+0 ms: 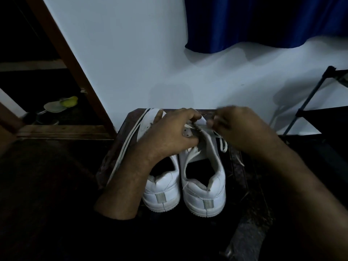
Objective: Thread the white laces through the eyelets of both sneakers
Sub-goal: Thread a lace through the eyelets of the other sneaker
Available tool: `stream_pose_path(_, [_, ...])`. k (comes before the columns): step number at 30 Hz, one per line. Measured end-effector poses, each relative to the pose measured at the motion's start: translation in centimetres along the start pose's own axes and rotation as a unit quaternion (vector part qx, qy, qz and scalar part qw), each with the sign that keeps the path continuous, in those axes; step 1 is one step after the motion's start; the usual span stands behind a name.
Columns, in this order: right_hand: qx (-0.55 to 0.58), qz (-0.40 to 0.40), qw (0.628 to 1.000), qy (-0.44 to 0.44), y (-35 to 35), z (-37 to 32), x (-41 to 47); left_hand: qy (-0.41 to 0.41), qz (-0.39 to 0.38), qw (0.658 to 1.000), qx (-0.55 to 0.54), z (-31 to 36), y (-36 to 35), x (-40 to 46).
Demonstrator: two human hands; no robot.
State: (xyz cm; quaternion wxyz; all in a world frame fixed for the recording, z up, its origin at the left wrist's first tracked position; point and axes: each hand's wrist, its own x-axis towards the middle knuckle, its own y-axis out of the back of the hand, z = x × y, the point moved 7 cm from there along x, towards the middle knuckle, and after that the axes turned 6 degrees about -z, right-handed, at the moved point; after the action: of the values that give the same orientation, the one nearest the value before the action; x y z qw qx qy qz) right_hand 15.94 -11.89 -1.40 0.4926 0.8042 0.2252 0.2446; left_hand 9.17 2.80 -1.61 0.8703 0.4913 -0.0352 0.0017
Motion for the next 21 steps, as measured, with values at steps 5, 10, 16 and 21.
stream_pose_path(5, [0.197, 0.021, 0.980, 0.023, -0.3, -0.8, 0.0, 0.021, -0.003, 0.999, -0.033, -0.4, 0.0, 0.3])
stream_pose_path(10, [0.558, 0.027, 0.829, 0.021, -1.1, -1.3, 0.1, 0.033, -0.010, 0.999, 0.000, 0.0, 0.0, 0.6])
stream_pose_path(16, [0.411, -0.015, 0.911, -0.023, -2.5, -0.2, 0.3, 0.020, -0.019, 0.997, 0.075, -0.1, -0.2, 0.2])
stream_pose_path(21, [0.327, -0.130, 0.936, -0.005, -2.1, -0.7, -0.9, 0.023, -0.030, 0.998, 0.045, 0.0, -0.4, 0.1])
